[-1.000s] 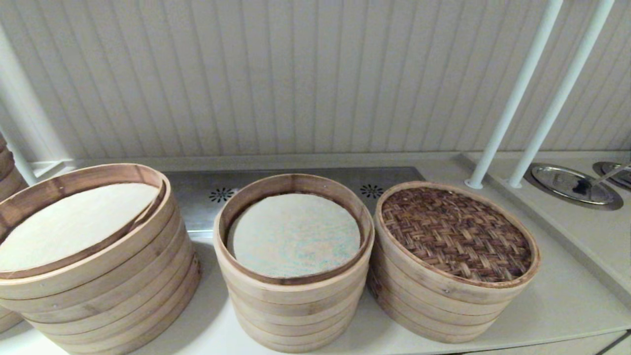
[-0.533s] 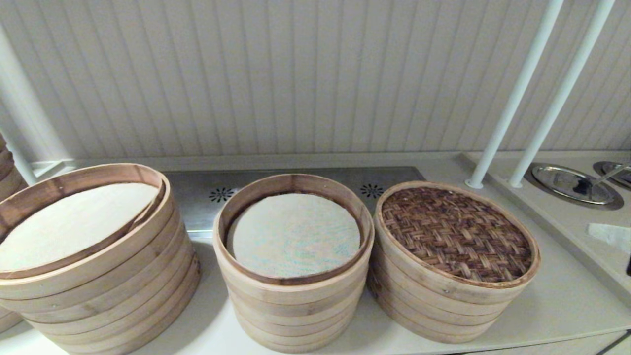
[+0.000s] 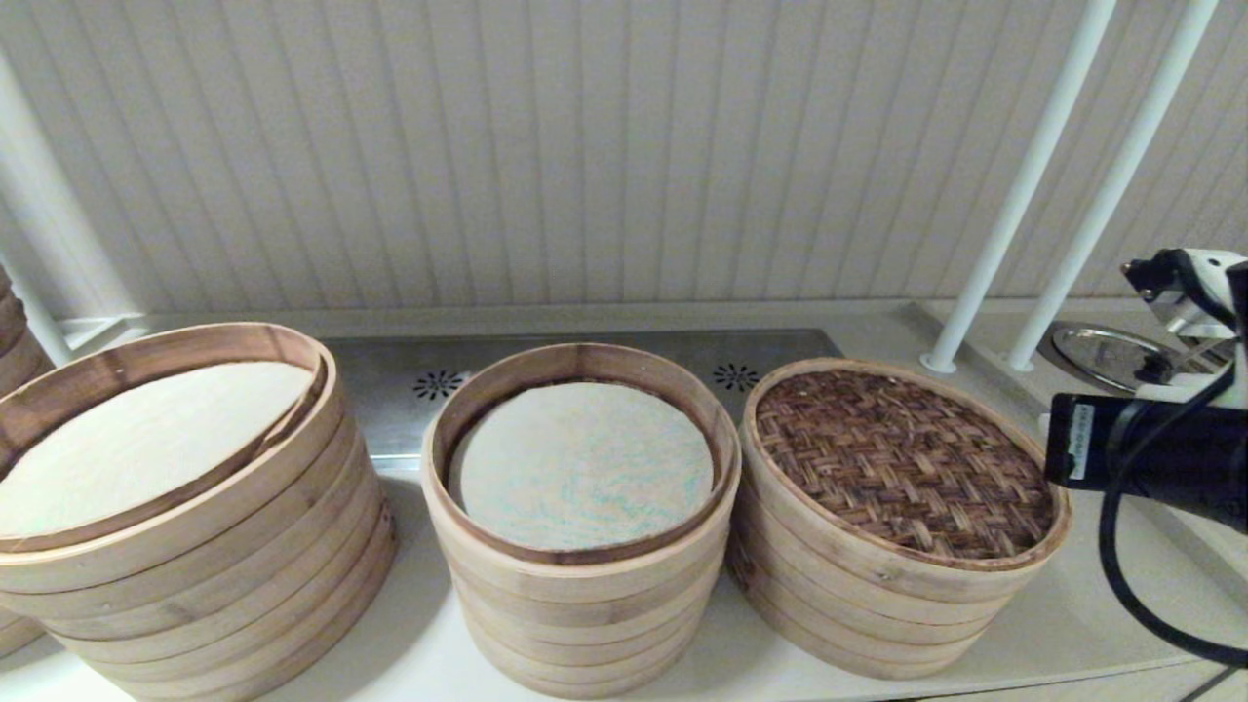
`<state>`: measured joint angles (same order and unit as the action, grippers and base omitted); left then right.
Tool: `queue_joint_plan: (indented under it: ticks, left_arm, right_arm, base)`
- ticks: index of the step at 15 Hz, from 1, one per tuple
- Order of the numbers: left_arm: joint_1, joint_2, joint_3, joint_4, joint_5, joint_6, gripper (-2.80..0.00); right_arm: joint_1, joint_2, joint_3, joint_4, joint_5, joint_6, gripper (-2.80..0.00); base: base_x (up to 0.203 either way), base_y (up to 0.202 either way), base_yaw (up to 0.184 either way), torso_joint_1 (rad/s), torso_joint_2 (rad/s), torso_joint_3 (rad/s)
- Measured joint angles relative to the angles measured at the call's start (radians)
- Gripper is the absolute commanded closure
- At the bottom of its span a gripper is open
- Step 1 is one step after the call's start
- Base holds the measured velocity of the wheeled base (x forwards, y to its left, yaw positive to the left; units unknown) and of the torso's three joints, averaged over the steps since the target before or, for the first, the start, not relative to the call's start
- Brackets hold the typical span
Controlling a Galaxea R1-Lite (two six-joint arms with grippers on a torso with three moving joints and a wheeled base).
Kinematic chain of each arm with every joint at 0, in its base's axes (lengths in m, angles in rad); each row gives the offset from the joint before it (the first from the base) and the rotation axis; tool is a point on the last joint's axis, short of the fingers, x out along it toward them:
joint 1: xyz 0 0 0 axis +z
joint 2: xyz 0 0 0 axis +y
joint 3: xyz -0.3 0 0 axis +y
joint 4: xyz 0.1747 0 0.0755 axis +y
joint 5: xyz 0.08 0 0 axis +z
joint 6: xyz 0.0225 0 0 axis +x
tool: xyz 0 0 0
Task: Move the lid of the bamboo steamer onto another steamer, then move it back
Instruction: Pick up the steamer
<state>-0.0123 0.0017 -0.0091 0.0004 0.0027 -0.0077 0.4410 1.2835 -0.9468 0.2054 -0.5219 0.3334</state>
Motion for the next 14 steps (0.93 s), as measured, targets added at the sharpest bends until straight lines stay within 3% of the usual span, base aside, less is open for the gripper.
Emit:
queue_joint_plan:
  ticks: [5,8,13,14]
  left_arm:
    - [0.0,0.0,0.0,0.0,0.0,0.0,0.0]
    - [0.0,0.0,0.0,0.0,0.0,0.0,0.0]
    - [0.0,0.0,0.0,0.0,-0.001,0.0,0.0]
    - [0.0,0.0,0.0,0.0,0.0,0.0,0.0]
  right_arm:
    - [-0.179,0.133,-0.129,0.0,0.193,-0.012,0.0]
    - [-0.306,0.189,-0.169,0.0,0.286,-0.075,0.0]
    - [-0.356,0.235,-0.185,0.015,0.392,-0.124,0.0]
    - [-0.357,0.238,-0.193,0.036,0.414,-0.124,-2.8]
  base:
    - [0.0,0.0,0.0,0.0,0.0,0.0]
    - [0.0,0.0,0.0,0.0,0.0,0.0]
    - [0.0,0.0,0.0,0.0,0.0,0.0]
    - [0.0,0.0,0.0,0.0,0.0,0.0]
